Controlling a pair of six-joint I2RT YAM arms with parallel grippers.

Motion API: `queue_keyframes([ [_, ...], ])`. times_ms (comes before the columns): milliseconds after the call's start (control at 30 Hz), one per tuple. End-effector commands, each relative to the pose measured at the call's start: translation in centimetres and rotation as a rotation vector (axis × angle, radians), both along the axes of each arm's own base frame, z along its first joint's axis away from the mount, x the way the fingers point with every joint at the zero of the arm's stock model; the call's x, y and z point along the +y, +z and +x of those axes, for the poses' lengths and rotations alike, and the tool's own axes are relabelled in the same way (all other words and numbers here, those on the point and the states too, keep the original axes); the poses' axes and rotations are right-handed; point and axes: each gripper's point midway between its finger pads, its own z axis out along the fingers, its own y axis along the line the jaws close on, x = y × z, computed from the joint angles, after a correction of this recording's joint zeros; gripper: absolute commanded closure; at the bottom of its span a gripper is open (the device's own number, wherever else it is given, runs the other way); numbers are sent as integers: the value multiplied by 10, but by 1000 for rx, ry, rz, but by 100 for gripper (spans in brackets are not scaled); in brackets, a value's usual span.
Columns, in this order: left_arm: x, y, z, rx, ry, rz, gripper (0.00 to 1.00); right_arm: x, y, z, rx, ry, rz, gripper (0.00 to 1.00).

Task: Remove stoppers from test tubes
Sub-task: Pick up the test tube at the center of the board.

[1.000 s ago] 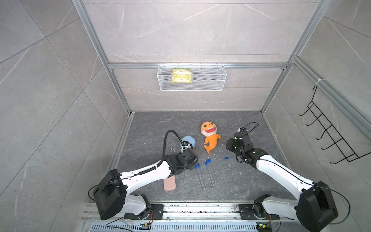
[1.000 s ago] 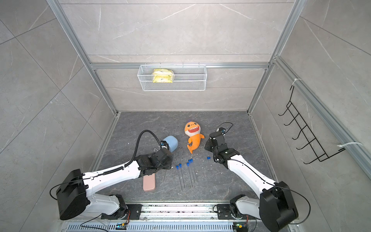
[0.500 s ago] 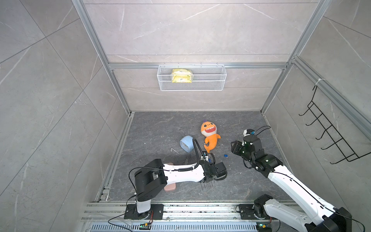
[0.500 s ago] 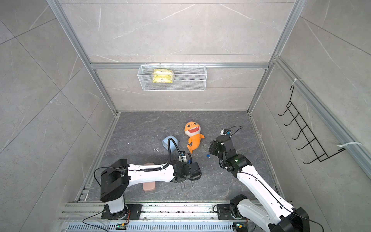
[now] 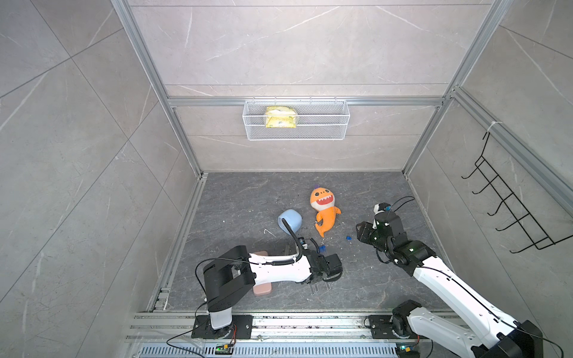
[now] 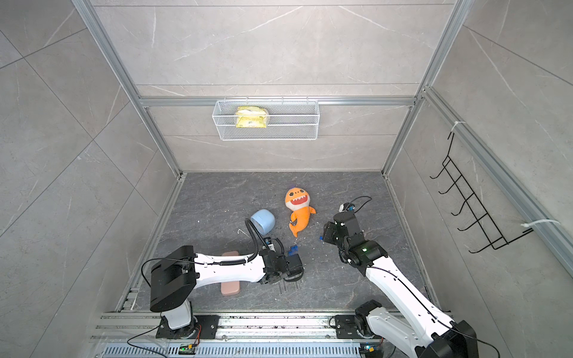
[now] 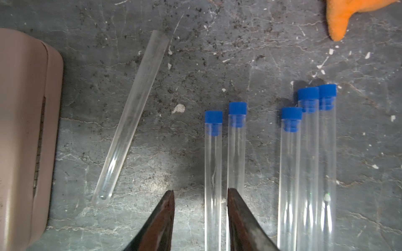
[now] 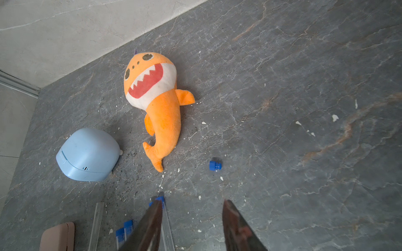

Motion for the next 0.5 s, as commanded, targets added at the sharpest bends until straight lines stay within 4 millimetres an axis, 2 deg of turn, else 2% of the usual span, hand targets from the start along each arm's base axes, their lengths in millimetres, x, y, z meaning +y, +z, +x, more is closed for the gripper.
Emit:
queue_keyframes([
  [0,3,6,2,7,41,-51,58,1,-2,-3,0,16,-5,52],
  [267,-9,-6,2,50,15,-75,59,2,-3,-2,3,19,-10,52],
  [467,-7,-11,3,69,13,-73,60,3,-6,-1,8,19,-10,52],
])
